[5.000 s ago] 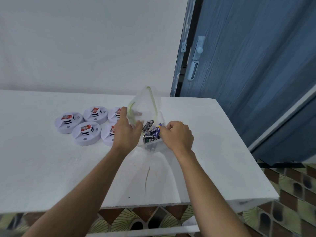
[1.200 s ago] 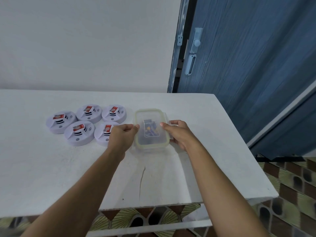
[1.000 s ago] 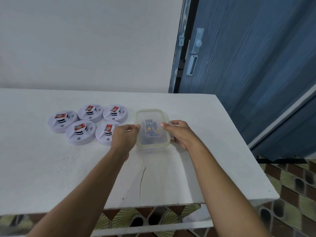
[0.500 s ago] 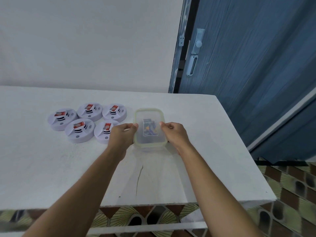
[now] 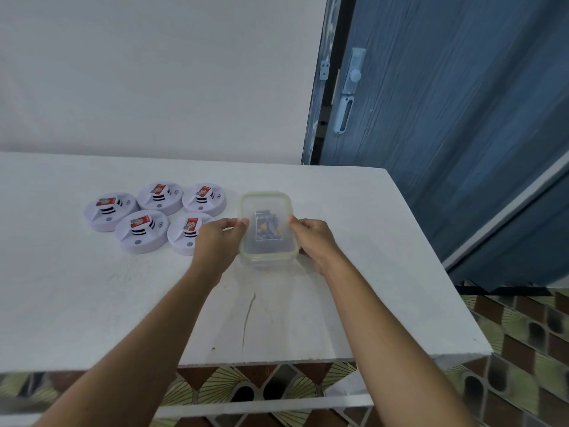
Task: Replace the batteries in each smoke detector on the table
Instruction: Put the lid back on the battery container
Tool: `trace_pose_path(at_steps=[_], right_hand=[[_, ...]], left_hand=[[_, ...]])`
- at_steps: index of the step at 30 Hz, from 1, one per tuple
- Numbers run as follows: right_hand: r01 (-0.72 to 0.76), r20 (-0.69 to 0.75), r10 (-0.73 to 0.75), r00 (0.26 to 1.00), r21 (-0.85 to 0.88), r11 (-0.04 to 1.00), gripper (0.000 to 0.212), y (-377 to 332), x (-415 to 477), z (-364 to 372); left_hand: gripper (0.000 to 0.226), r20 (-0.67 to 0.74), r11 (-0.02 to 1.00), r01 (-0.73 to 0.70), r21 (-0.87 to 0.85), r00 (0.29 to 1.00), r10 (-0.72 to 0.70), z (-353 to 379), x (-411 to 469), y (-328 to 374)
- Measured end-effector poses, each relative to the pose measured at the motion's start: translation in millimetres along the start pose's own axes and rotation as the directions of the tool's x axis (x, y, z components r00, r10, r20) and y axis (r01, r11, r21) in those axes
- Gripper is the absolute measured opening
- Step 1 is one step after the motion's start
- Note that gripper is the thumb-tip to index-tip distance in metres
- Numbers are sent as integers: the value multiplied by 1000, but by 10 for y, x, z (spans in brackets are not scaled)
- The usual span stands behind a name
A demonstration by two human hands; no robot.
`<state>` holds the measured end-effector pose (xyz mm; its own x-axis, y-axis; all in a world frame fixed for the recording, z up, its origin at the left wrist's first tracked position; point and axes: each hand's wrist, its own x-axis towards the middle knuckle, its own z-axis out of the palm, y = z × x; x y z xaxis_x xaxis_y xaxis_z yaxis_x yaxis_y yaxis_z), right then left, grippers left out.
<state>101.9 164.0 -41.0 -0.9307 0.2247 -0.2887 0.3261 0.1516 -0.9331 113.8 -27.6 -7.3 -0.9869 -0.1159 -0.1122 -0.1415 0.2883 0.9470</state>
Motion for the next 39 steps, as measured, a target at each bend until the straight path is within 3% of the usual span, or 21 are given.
trace_pose_path(at_steps=[2,5,8,10,12,15,18,24,29,36,39], right_hand=[[5,15,-5,1000,-27,1000,48,-15,14,-4],[-9,33,9,999,13,1000,34,-36,19,-19],[-35,5,35,999,50,998,33,-60,19,-7],[-15,-6,15,1000,43,999,39,-86,-7,7],[-3,3,3,1000,42,999,44,-115,-42,7],[-2,28,0,1000,70,998,32,-140,-75,-15],[-6,44,2,999,87,996,27,-154,-92,-29],[-17,54,12,998,84,996,14,-177,-120,-41],[-17,59,11,998,102,995,15,-189,-150,-45],[-32,56,27,998,87,996,16,-220,-161,-46],[-48,43,45,998,59,997,18,-261,-158,-38]], left_hand=[[23,-2,971,-104,214,994,106,-10,-27,24],[40,46,857,-239,458,968,245,-6,23,3],[35,191,719,-480,503,873,449,21,73,5],[34,299,720,-538,439,843,448,23,38,2],[57,410,710,-562,425,819,402,-14,-7,-16],[106,539,613,-621,488,767,348,-88,-34,-82],[121,549,539,-664,518,742,386,-81,-14,-135],[111,516,411,-700,584,711,477,-37,18,-246],[105,509,345,-721,601,678,531,-18,12,-263],[101,521,330,-724,606,674,524,-44,43,-235],[83,504,344,-724,598,673,541,-81,83,-101]])
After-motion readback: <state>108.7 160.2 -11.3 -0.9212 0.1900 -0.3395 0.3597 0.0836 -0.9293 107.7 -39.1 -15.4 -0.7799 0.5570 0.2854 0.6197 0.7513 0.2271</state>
